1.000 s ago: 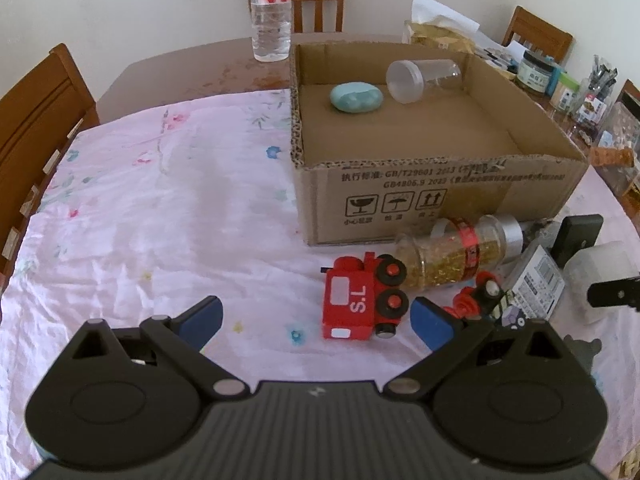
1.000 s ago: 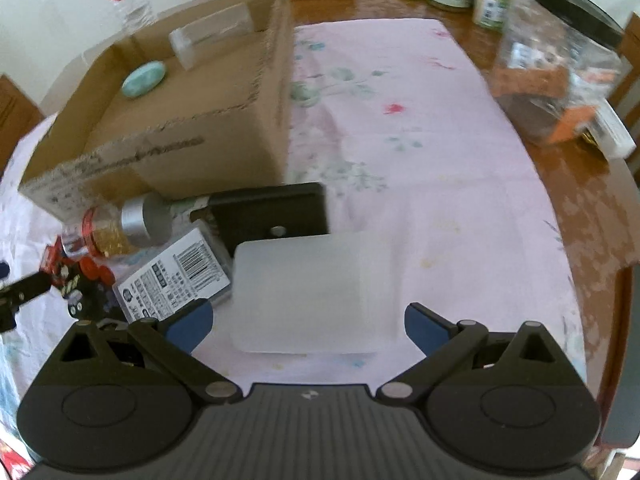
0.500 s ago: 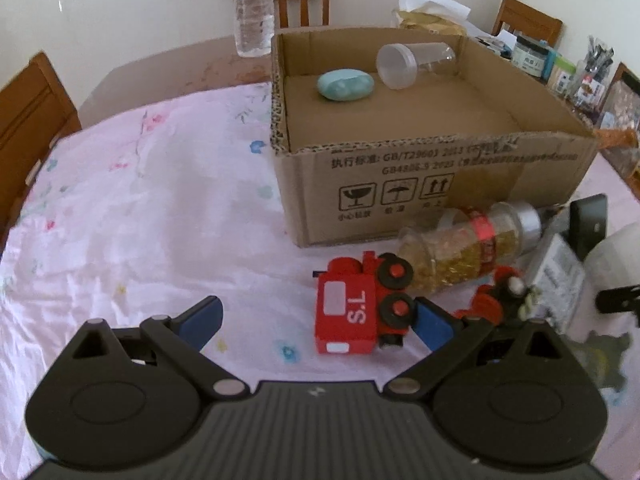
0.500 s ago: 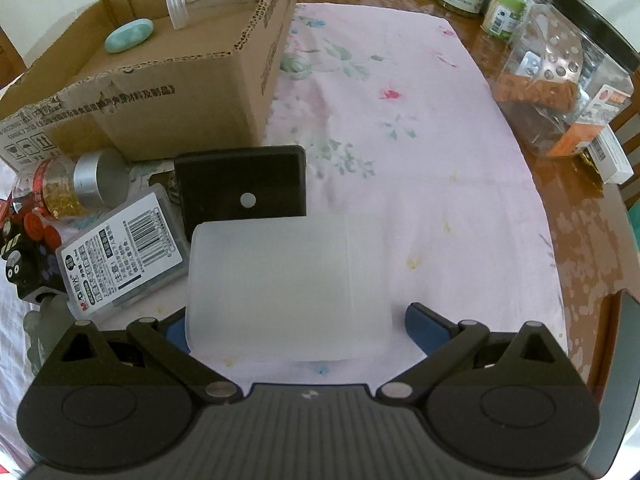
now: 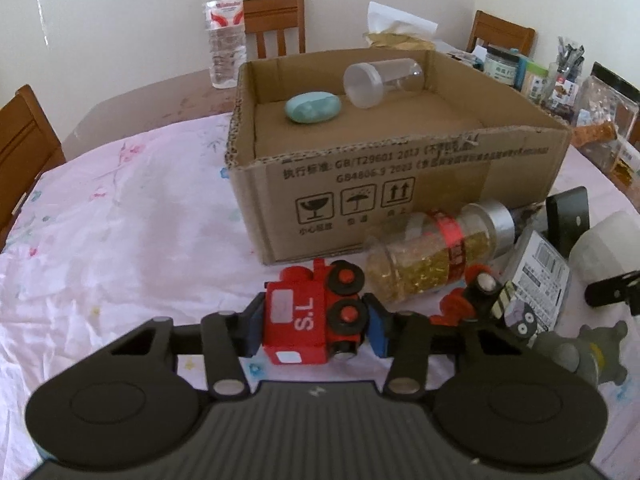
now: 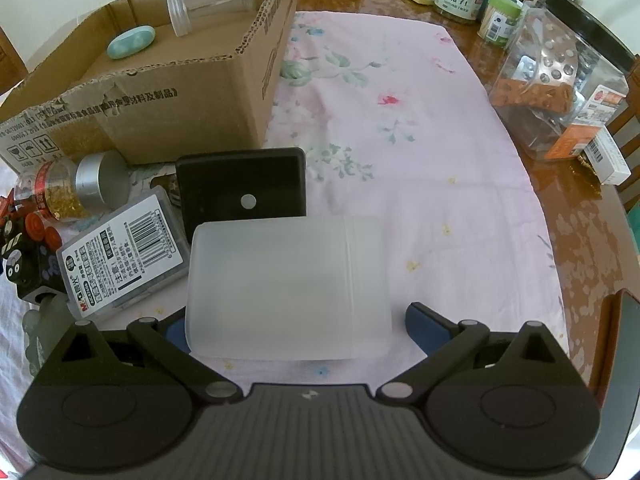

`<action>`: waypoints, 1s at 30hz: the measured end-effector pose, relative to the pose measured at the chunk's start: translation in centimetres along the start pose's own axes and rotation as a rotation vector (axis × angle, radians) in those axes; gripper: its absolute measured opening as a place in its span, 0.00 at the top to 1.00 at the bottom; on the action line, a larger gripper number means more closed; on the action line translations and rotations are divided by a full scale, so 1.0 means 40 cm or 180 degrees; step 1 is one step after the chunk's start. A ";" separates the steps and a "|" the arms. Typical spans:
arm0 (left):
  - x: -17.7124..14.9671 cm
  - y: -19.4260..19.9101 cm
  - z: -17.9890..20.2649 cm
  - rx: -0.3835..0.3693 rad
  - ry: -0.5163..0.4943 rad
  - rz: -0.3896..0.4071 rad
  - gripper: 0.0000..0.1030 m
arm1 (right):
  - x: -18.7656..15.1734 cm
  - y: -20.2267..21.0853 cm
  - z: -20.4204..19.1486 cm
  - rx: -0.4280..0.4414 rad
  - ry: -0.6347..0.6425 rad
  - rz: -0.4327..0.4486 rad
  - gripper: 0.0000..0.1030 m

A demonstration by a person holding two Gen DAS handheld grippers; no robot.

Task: Organize rigid objects
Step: 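Grasp the red S.L train with the left tool while the right tool grips the white box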

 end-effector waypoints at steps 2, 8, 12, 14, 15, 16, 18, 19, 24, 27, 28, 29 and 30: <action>-0.007 0.005 -0.011 0.0118 0.0019 -0.0021 0.53 | -0.002 0.002 0.001 0.0006 0.0009 0.0025 0.00; -0.061 0.037 -0.072 0.0275 0.0306 -0.0139 0.53 | -0.005 0.005 -0.001 -0.0005 -0.0017 0.0051 0.00; -0.073 0.046 -0.079 0.0308 0.0373 -0.0142 0.52 | 0.011 -0.004 -0.020 -0.0011 -0.0003 0.0005 0.00; -0.073 0.046 -0.078 0.0329 0.0382 -0.0153 0.52 | 0.020 -0.010 -0.024 -0.0036 -0.0035 -0.0063 0.00; -0.073 0.046 -0.077 0.0338 0.0381 -0.0148 0.52 | 0.024 -0.013 -0.026 -0.0055 -0.0060 -0.0103 0.00; -0.069 0.042 -0.074 0.0344 0.0376 -0.0143 0.52 | 0.027 -0.015 -0.027 -0.0064 -0.0071 -0.0126 0.00; -0.065 0.038 -0.074 0.0343 0.0374 -0.0140 0.51 | 0.031 -0.017 -0.028 -0.0084 -0.0084 -0.0164 0.00; -0.065 0.037 -0.075 0.0341 0.0375 -0.0142 0.50 | 0.032 -0.019 -0.029 -0.0095 -0.0091 -0.0178 0.00; -0.068 0.035 -0.085 0.0386 0.0376 -0.0186 0.39 | 0.033 -0.016 -0.034 -0.0124 -0.0073 -0.0176 0.03; -0.068 0.036 -0.085 0.0378 0.0365 -0.0192 0.39 | 0.033 -0.009 -0.041 -0.0106 -0.0063 -0.0163 0.09; -0.068 0.036 -0.084 0.0372 0.0367 -0.0197 0.39 | 0.033 -0.007 -0.042 -0.0122 -0.0046 -0.0154 0.09; -0.067 0.036 -0.083 0.0356 0.0374 -0.0203 0.40 | 0.033 -0.006 -0.043 -0.0134 -0.0031 -0.0149 0.11; -0.065 0.036 -0.080 0.0324 0.0385 -0.0207 0.40 | 0.034 -0.004 -0.044 -0.0151 -0.0013 -0.0145 0.11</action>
Point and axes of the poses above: each gripper's, at about its wrist camera, not at the fingertips, and y roughly against the way its jaws point, z to its right, x to its top, the point moved 9 cm from there along -y, roughly the way its jaws point, and after that the axes turned 12 degrees about -y, right-handed, at the moved point
